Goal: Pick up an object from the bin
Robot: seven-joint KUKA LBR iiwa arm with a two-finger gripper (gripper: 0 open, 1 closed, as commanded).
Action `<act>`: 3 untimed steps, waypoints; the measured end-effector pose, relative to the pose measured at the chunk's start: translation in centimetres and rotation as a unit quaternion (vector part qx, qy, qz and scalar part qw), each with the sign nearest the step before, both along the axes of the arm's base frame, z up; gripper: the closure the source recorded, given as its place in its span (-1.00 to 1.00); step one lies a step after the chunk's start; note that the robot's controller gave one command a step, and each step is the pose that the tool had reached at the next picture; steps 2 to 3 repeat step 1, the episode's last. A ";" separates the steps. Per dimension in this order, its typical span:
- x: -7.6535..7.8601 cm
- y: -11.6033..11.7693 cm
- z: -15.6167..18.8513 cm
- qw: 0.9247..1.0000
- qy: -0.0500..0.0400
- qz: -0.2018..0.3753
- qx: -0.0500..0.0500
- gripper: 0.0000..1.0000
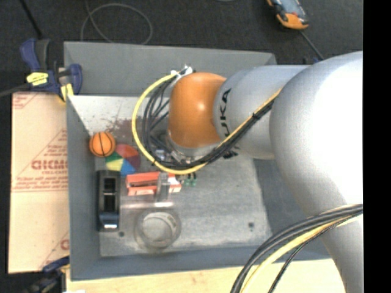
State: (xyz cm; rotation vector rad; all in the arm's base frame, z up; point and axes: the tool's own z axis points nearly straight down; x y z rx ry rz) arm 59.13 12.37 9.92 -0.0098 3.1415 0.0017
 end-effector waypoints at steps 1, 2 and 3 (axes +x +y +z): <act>0.1 0.0 0.7 1.000 -0.001 0.000 0.000 1.00; 0.1 0.0 0.7 1.000 -0.001 0.000 0.000 1.00; 0.1 0.0 0.7 1.000 -0.001 0.000 0.000 1.00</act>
Offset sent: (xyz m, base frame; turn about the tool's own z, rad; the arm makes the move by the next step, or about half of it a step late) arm -0.0001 0.0000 0.0422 0.0000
